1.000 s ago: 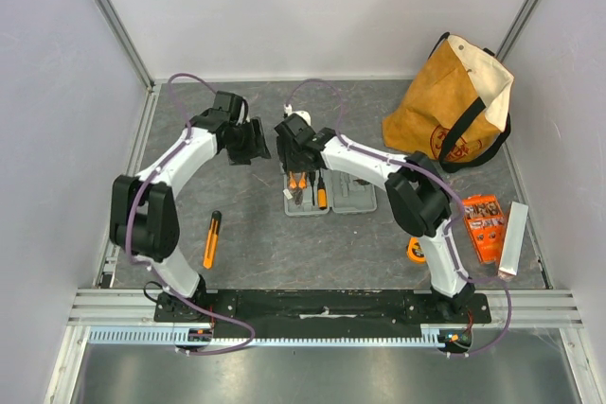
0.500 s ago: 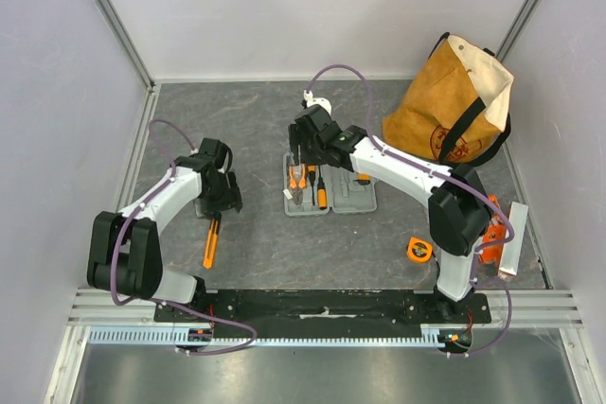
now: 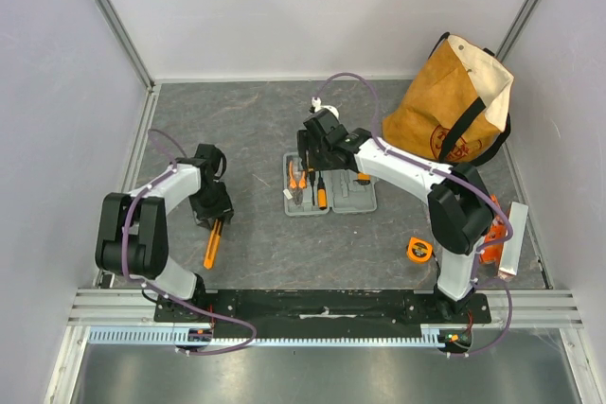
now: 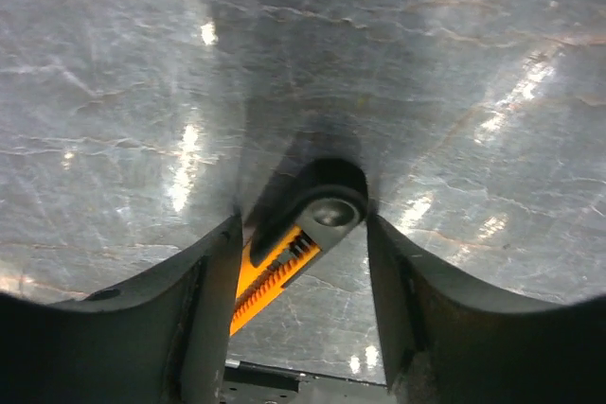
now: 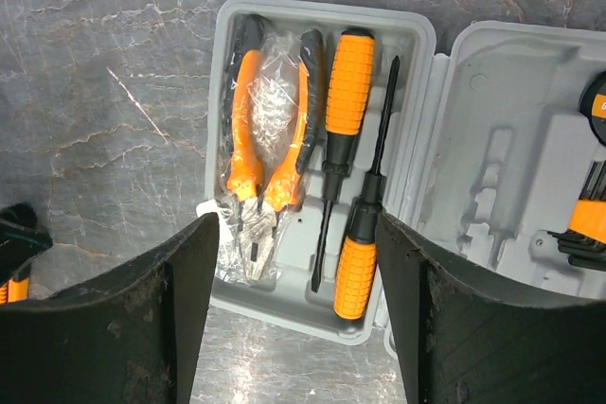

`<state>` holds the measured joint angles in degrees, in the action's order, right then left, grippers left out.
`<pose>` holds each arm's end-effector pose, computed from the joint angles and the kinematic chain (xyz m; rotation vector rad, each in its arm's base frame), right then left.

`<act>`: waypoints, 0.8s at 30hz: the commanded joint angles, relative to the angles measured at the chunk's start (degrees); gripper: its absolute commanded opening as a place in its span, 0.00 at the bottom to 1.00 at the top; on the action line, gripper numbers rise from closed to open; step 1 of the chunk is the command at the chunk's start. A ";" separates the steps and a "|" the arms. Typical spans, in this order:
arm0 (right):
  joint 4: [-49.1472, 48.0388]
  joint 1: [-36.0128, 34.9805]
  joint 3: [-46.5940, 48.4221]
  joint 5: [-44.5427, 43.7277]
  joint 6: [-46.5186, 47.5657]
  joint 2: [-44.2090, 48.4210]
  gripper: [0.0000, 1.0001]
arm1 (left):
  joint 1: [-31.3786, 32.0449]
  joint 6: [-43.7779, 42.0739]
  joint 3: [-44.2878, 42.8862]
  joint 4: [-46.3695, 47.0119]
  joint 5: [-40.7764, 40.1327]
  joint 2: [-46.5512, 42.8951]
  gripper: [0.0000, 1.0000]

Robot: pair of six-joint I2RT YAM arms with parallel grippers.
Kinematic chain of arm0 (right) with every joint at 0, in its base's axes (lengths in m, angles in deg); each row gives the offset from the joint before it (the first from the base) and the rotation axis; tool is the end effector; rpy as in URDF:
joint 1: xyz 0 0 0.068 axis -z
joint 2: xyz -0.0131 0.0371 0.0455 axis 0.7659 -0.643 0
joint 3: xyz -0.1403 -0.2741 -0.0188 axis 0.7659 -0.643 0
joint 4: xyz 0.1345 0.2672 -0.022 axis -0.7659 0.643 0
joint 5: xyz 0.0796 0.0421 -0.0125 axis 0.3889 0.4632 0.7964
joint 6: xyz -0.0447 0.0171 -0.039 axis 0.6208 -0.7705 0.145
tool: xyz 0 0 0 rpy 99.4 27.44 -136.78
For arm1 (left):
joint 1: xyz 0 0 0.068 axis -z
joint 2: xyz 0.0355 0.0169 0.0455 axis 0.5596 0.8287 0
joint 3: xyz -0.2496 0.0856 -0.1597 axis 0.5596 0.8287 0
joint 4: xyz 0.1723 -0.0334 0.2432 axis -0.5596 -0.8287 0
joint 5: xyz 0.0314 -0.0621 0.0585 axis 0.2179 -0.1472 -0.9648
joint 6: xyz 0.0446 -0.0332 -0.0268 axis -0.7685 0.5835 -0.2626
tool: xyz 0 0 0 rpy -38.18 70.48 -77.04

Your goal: Pack the tool kit

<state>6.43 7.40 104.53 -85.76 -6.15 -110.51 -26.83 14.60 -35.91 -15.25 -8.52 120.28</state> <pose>0.3531 0.3140 0.2576 -0.1510 2.4531 0.3826 0.2785 -0.0308 0.1573 -0.5464 2.9681 0.0927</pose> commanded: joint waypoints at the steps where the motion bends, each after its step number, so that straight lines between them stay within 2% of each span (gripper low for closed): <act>1: -1.62 0.84 -0.31 2.24 -1.32 1.64 0.73 | -0.08 0.42 -0.66 0.96 2.99 1.62 0.54; 4: -2.50 0.84 -1.10 3.65 -0.97 1.82 0.73 | 0.01 1.39 -1.80 1.22 4.66 2.58 0.40; 6: -3.46 0.75 -2.15 4.35 0.16 2.08 0.73 | 0.09 2.09 -3.47 1.40 5.19 3.63 0.36; 9: -3.73 0.67 -3.03 5.67 2.27 1.21 0.73 | 0.53 3.58 -6.19 2.80 8.70 5.74 0.34; 12: -4.61 -0.21 -3.12 7.60 5.96 -0.11 0.73 | 1.23 4.72 -9.27 3.60 8.79 8.12 0.34; 13: -4.79 -0.82 -2.86 7.78 7.54 -0.46 0.73 | 1.32 4.90 -10.23 3.77 8.97 8.82 0.36; 15: -4.52 -2.84 -2.25 6.56 10.09 -0.99 0.74 | 1.76 4.64 -11.99 3.69 9.23 9.70 0.47; 16: -4.61 -3.90 -2.24 5.59 11.15 -0.73 0.75 | 1.68 4.21 -12.78 3.34 8.71 9.71 0.57; 17: -4.87 -5.73 -2.24 4.54 12.20 -0.56 0.76 | 1.68 3.77 -13.49 2.81 7.23 9.36 0.70; 18: -5.14 -7.40 -2.24 3.05 13.26 -0.38 0.77 | 1.68 3.41 -14.10 2.55 5.65 8.83 0.76; 24: -8.29 -16.64 -1.01 -3.90 16.70 -2.48 0.84 | -0.77 2.35 -20.34 0.70 -7.80 2.16 0.90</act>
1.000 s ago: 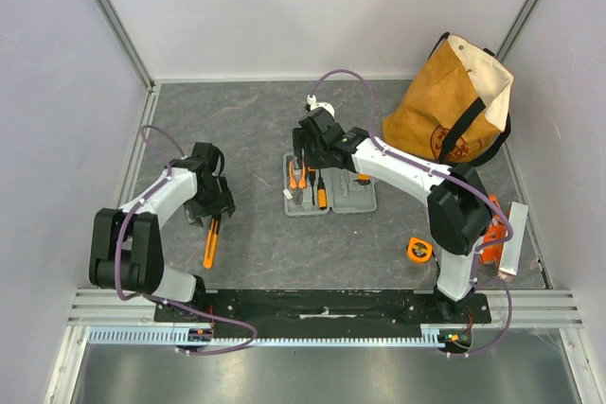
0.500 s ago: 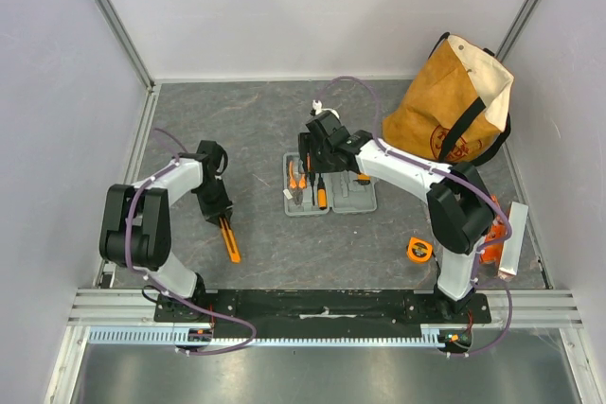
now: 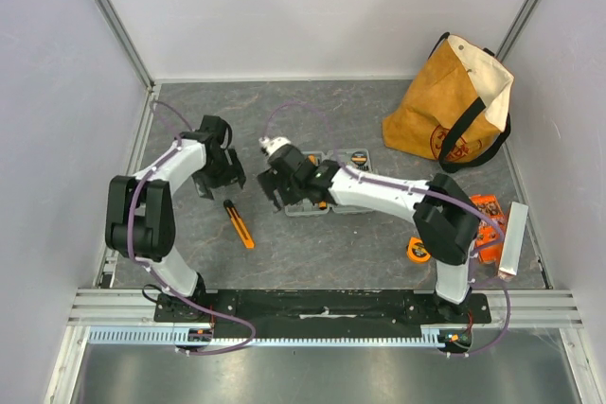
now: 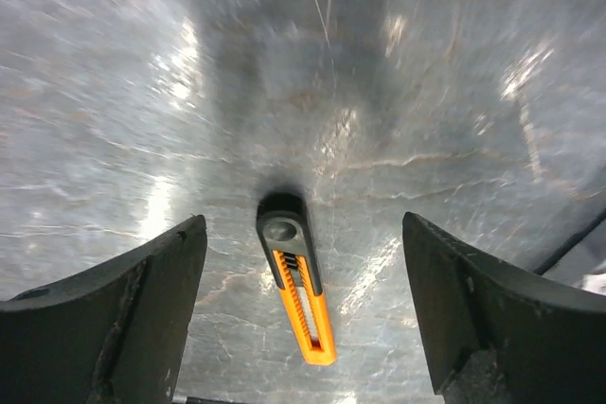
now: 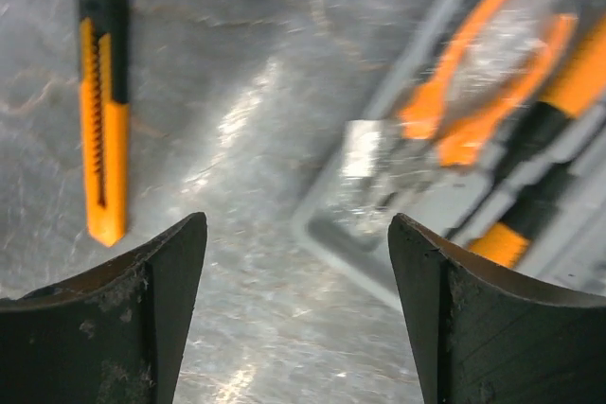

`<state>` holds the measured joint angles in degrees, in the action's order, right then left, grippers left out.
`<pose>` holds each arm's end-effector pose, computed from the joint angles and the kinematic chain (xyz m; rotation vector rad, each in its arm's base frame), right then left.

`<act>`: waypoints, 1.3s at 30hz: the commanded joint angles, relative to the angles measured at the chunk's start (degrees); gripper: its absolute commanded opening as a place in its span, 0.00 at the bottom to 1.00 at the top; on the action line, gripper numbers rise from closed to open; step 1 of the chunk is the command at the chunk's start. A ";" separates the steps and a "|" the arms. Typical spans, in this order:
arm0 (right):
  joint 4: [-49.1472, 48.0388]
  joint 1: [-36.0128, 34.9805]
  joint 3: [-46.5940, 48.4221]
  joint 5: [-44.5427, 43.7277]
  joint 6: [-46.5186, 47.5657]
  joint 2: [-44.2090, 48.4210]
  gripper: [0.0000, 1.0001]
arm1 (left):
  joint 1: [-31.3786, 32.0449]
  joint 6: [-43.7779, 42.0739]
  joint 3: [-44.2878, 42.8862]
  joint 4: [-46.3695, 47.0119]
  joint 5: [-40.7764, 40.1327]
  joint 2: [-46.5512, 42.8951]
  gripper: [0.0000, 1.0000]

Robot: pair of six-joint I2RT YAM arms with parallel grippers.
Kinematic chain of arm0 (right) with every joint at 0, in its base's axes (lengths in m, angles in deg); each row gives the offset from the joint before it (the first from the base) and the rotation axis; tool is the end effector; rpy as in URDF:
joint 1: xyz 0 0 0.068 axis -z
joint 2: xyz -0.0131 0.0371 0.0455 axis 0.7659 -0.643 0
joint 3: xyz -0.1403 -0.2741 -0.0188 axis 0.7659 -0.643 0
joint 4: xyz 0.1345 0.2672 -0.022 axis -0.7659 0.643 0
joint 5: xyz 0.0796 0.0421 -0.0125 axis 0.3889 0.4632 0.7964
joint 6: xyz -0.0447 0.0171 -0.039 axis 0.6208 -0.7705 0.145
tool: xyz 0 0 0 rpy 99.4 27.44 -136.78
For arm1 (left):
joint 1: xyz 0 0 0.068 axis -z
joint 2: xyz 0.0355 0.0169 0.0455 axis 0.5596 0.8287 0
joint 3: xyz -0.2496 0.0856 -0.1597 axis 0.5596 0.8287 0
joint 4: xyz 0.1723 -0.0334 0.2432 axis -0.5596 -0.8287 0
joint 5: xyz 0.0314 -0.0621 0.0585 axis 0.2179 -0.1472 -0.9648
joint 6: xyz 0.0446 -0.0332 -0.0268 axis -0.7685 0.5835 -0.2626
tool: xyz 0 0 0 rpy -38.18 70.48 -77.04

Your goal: Pack the tool kit

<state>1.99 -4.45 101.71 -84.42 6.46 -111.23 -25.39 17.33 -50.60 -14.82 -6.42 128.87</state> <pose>0.2810 0.3816 0.2400 -0.6743 2.3575 0.4124 0.3482 -0.0502 0.1855 -0.5636 2.8672 -0.0235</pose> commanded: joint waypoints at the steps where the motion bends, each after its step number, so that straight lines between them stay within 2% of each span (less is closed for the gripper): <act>1: -5.61 -6.11 1.55 -5.59 3.82 -2.38 0.85 | -3.45 -0.29 -6.88 0.35 -11.22 -7.40 0.91; 3: -9.21 -8.13 1.63 -5.25 2.51 -4.13 0.86 | -7.74 -0.55 -8.73 2.36 -11.85 -9.16 0.92; 5: -11.24 -9.98 3.46 -5.15 1.80 -6.41 0.86 | -12.67 -0.12 -11.01 2.90 -9.75 -9.34 0.92; 8: -10.37 -12.79 9.26 -5.85 1.36 -10.89 0.85 | -16.46 2.26 -13.31 1.32 -4.23 -8.46 0.90; 14: -6.33 -16.23 19.46 -8.84 0.40 -19.33 0.83 | -17.96 4.46 -3.13 4.65 2.47 -16.18 0.89; 21: -3.96 -16.23 22.11 -11.82 -1.37 -23.48 0.71 | -20.07 9.02 3.65 5.09 1.94 -24.19 0.89; 23: -3.69 -16.05 21.32 -13.23 -0.14 -23.21 0.67 | -20.16 9.82 4.88 5.62 3.09 -24.55 0.88; 28: -3.60 -15.18 20.97 -14.29 0.31 -24.00 0.64 | -20.60 9.20 5.59 6.32 3.09 -23.58 0.88; 31: -3.60 -13.95 20.97 -11.58 -0.48 -24.97 0.61 | -20.60 8.85 6.03 7.20 5.46 -23.23 0.87; 39: -3.69 -13.59 20.18 -7.26 -1.10 -25.41 0.52 | -20.77 8.50 5.68 7.55 5.46 -22.26 0.86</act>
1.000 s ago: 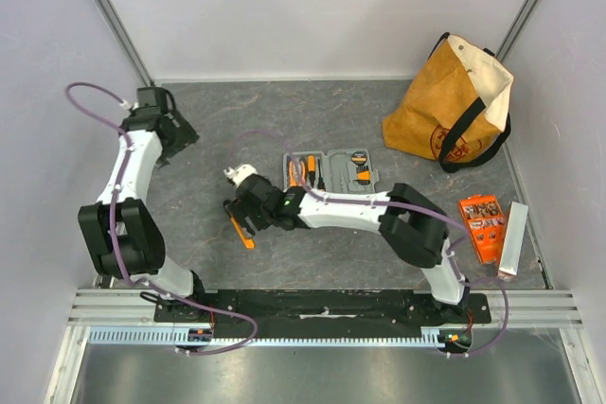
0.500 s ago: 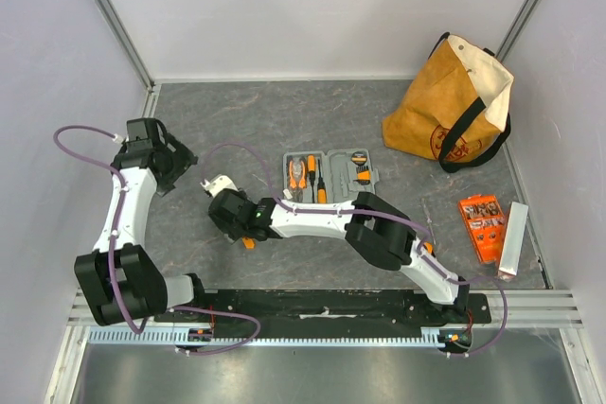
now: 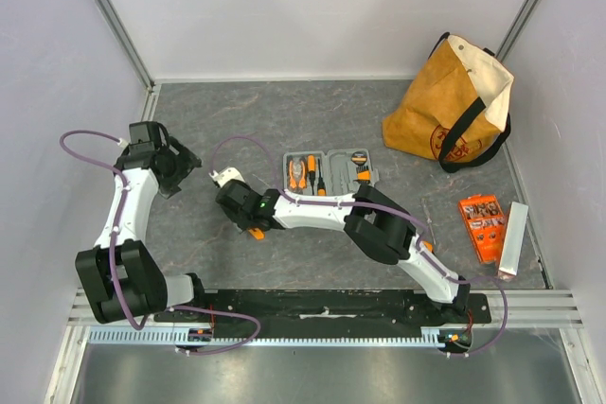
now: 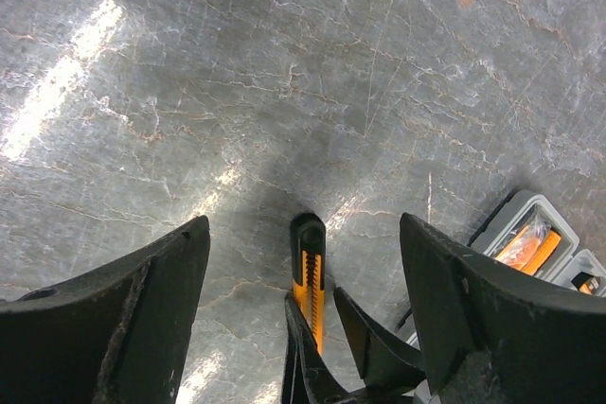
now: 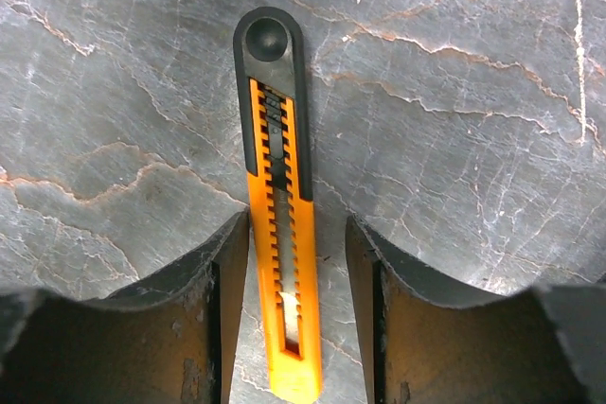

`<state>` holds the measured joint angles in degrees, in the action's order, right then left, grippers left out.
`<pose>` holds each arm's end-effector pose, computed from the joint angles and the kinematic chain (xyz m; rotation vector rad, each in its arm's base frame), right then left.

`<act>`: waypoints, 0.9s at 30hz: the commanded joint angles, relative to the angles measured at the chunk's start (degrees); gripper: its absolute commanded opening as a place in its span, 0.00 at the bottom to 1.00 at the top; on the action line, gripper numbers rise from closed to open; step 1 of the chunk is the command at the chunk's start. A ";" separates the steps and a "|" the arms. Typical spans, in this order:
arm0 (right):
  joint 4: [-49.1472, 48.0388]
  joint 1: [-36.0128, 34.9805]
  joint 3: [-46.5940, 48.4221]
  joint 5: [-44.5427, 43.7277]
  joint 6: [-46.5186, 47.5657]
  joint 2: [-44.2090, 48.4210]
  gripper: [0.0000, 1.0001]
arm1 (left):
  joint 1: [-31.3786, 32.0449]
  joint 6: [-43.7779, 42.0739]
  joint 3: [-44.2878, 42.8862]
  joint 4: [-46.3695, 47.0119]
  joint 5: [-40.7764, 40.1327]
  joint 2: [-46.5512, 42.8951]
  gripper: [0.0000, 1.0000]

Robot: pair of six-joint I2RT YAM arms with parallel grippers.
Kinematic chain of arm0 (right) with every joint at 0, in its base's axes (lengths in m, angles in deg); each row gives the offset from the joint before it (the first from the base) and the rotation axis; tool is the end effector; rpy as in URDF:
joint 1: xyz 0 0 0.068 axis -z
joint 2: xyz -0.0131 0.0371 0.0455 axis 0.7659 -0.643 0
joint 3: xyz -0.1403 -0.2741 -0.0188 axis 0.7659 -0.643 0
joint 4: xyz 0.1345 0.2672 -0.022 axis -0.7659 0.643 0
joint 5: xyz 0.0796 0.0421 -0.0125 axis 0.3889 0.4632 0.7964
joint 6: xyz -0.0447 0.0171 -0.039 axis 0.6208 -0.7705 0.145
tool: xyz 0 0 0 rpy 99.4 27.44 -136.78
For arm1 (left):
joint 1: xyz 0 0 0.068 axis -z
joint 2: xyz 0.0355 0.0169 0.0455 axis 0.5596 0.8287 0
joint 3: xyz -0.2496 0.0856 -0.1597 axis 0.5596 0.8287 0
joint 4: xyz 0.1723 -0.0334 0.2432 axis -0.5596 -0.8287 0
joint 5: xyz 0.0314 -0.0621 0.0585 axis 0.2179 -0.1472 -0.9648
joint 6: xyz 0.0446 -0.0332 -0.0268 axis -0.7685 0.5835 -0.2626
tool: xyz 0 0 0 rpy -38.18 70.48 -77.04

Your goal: Pack the tool kit

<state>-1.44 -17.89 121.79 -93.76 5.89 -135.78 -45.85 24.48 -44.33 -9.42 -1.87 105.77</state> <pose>0.2298 0.5279 0.1542 -0.8535 2.2576 0.3430 0.2884 0.0593 0.2770 -1.0616 2.3226 -0.2026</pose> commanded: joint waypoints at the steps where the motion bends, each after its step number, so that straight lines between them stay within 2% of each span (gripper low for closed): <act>1: -0.26 -0.15 -0.35 2.59 -0.71 -0.95 0.51 | -0.32 1.27 -0.60 2.24 1.01 0.84 0.86; 4: -0.26 -0.15 -0.96 3.12 -0.97 -0.95 0.42 | -0.32 0.91 -0.42 2.51 1.01 0.93 0.86; 9: 0.44 -0.06 -0.53 0.32 -1.59 0.62 0.18 | -0.32 1.00 0.02 3.12 2.67 0.84 0.85; 11: 0.79 0.29 -0.53 -1.87 -2.20 2.55 0.11 | -0.32 2.05 0.02 4.61 7.13 0.75 0.84; 16: 1.32 2.22 -2.80 -7.68 -3.44 9.75 0.08 | -0.32 2.94 -1.47 6.64 10.50 0.31 0.83; 19: 1.32 4.24 -6.75 -11.89 -2.91 15.03 0.08 | -0.23 2.93 0.71 10.49 14.79 -0.39 0.81; 23: 1.15 9.94 -13.61 -13.57 -4.57 23.20 0.08 | -0.23 3.99 3.88 16.65 20.51 -1.45 0.79; 27: 1.15 14.69 -19.76 -14.45 -5.46 28.04 0.09 | 0.74 1.27 2.83 18.94 26.39 1.01 0.78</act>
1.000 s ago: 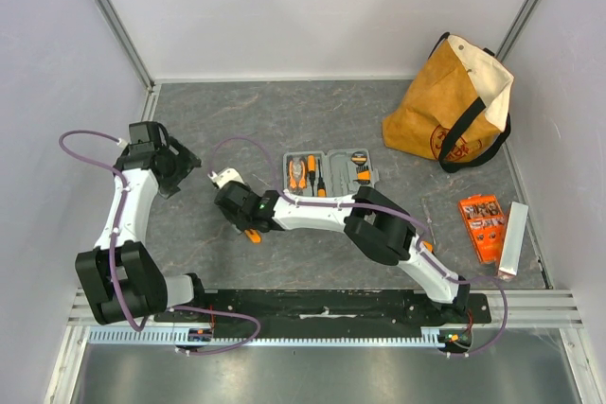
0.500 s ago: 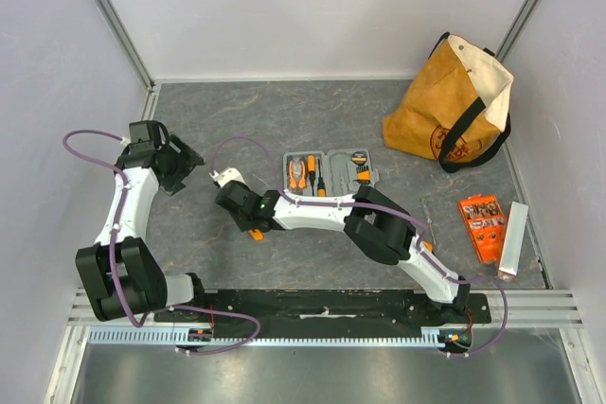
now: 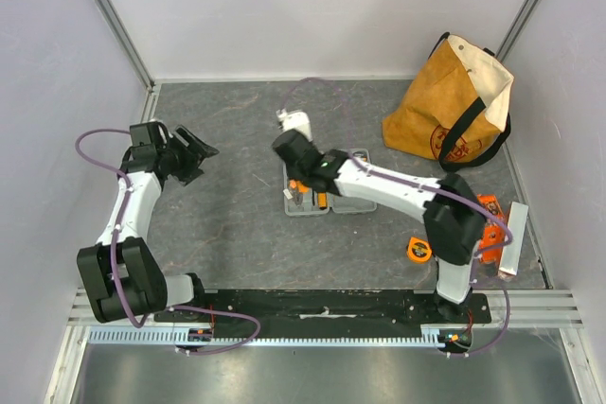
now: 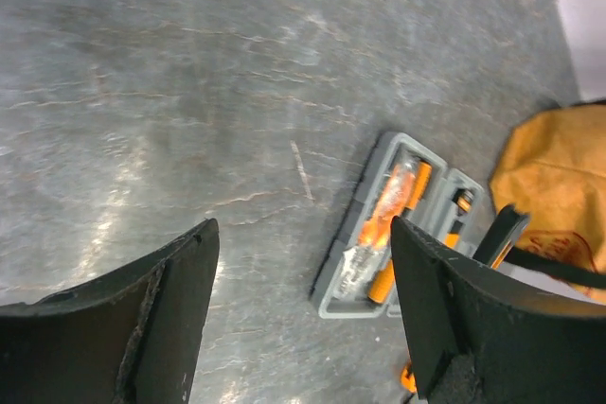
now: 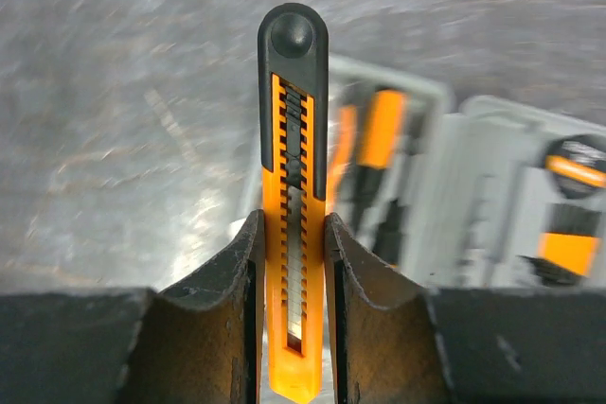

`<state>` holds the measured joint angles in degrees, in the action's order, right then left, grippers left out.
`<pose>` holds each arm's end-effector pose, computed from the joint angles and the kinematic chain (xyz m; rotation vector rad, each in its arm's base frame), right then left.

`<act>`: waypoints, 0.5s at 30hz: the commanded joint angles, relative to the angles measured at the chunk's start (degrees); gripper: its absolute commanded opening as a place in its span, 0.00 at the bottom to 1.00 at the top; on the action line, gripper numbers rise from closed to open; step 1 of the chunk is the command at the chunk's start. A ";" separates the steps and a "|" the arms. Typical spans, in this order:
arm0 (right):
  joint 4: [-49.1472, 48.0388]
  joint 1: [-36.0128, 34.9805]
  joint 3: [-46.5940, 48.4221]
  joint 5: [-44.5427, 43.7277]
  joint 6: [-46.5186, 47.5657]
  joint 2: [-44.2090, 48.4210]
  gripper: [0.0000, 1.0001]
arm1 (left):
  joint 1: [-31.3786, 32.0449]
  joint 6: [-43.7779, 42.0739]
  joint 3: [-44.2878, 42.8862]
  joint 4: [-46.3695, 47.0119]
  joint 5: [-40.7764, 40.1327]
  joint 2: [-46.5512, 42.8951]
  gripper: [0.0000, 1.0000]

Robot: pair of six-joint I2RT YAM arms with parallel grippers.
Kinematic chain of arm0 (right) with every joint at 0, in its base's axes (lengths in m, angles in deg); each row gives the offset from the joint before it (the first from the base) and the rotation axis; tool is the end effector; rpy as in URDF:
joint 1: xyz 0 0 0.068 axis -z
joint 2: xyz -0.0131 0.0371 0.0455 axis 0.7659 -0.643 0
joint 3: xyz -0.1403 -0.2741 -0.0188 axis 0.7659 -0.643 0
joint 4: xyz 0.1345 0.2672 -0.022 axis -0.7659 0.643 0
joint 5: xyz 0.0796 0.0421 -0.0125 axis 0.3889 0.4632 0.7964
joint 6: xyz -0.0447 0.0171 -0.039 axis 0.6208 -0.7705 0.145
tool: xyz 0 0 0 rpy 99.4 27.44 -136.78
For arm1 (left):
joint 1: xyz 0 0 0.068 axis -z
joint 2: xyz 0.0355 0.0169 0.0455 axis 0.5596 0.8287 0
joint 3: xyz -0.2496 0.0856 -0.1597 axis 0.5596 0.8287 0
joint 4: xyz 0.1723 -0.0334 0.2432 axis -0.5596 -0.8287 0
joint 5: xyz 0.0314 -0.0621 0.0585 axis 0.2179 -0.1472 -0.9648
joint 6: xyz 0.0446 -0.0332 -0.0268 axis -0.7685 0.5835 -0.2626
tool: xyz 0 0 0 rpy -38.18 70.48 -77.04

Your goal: Pack the tool kit

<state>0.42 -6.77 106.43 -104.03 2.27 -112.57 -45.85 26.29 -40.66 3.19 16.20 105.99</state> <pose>0.2858 0.3963 0.2652 -0.4089 2.1976 0.1899 0.3023 0.0475 0.2710 -0.9002 2.2486 -0.6263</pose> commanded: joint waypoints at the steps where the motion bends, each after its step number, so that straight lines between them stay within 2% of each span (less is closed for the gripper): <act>1: -0.45 4.36 -5.37 -4.18 -2.09 5.45 0.09 | 1.44 -1.33 -1.45 6.33 9.46 1.67 0.78; 5: 1.48 6.74 -7.48 -4.35 -5.68 5.54 0.10 | 5.74 -3.53 -4.52 5.90 12.98 6.50 0.76; 12: 2.36 7.88 -10.91 -6.11 -9.21 5.28 0.10 | 15.41 -5.12 -10.68 1.50 11.06 13.01 0.63; 15: 2.63 8.50 -11.44 -5.94 -9.47 4.75 0.10 | 18.05 -5.21 -12.26 0.88 10.79 14.94 0.61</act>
<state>3.30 0.84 95.46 -107.53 -4.93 -107.58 -30.06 23.39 -49.33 5.16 26.04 119.37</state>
